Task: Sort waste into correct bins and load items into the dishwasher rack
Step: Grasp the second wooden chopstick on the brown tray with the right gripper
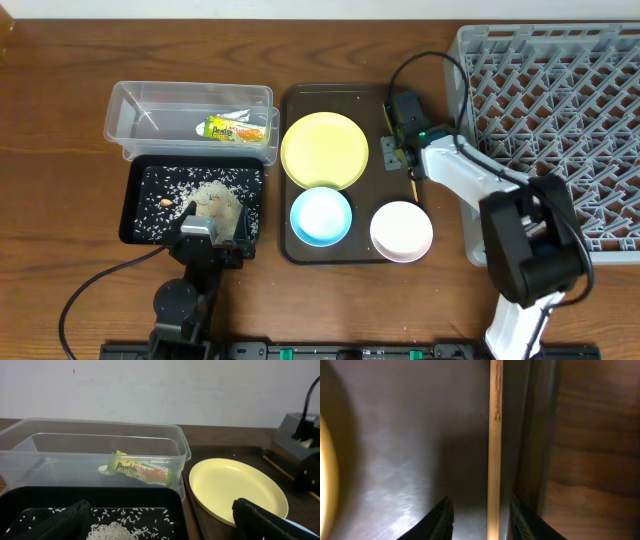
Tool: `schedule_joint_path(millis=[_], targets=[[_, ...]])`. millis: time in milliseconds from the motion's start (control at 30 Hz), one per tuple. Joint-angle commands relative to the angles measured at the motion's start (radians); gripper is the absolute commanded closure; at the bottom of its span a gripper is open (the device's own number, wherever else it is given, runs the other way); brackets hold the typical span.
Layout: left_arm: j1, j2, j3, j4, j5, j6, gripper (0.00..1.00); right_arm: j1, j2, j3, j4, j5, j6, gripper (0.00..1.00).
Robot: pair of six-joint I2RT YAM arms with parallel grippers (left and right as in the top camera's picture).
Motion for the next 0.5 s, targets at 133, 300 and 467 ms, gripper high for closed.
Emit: schedule_joint_path(millis=[133,300,467], targets=[[0.005,-0.007,-0.017,-0.039,-0.008,0.017,0.08,-0.017,0.023,-0.003,-0.029,-0.09,0.015,0.96],[0.005,-0.007,-0.017,-0.039,-0.008,0.017,0.08,-0.018,-0.079,0.012,-0.069,-0.219,0.016,0.99],[0.005,-0.007,-0.017,-0.039,-0.008,0.018,0.08,-0.063,-0.292,0.032,-0.141,-0.225,0.0,0.99]])
